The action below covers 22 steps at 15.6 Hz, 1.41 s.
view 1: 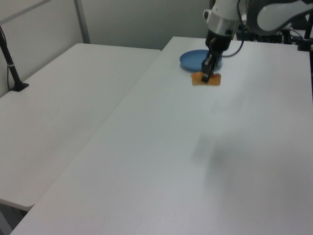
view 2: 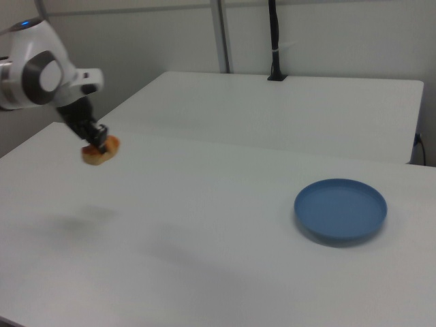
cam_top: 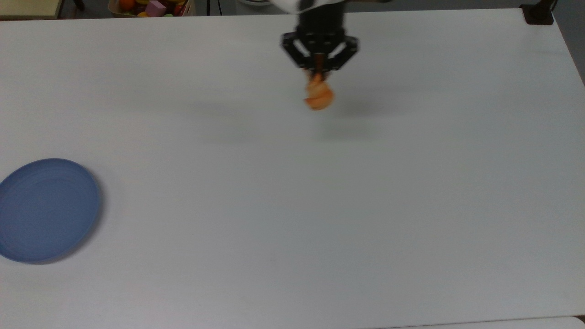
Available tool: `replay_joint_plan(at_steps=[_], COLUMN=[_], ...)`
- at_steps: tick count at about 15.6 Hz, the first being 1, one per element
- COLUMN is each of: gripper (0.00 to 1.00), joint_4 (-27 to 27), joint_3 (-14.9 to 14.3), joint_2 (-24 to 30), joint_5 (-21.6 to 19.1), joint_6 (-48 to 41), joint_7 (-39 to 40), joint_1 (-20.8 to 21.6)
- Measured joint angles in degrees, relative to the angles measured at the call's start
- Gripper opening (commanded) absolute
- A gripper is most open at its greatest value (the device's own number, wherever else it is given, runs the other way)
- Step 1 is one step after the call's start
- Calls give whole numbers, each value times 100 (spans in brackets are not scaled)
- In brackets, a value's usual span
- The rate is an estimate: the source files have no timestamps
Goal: Put the bread on the table
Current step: 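Carry the bread roll away from the plate across the table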
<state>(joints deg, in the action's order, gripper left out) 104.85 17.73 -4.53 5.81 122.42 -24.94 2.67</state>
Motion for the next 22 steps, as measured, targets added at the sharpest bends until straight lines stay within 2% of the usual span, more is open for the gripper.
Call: replay_joint_plan(at_steps=[1,4,7,11,17,20,22], gripper=[0,0,0,0,0,0,2], joint_4=[100,218,262,259,-115,-297,-392], joint_3=[364,1009,1483,1548,1542,1529,1405], joint_2=[-22,-149,-442,-1113,-1893,-2148,-2319], joint_5=[59,355,800,1801,2116,2524,2774], joint_6=[0,0,0,459,700,700,700], joint_7=[-454,-1411,-2347,-3695,-4585,-5231,-5641], joint_1=[66,268,696,1591,2369,2777,3148])
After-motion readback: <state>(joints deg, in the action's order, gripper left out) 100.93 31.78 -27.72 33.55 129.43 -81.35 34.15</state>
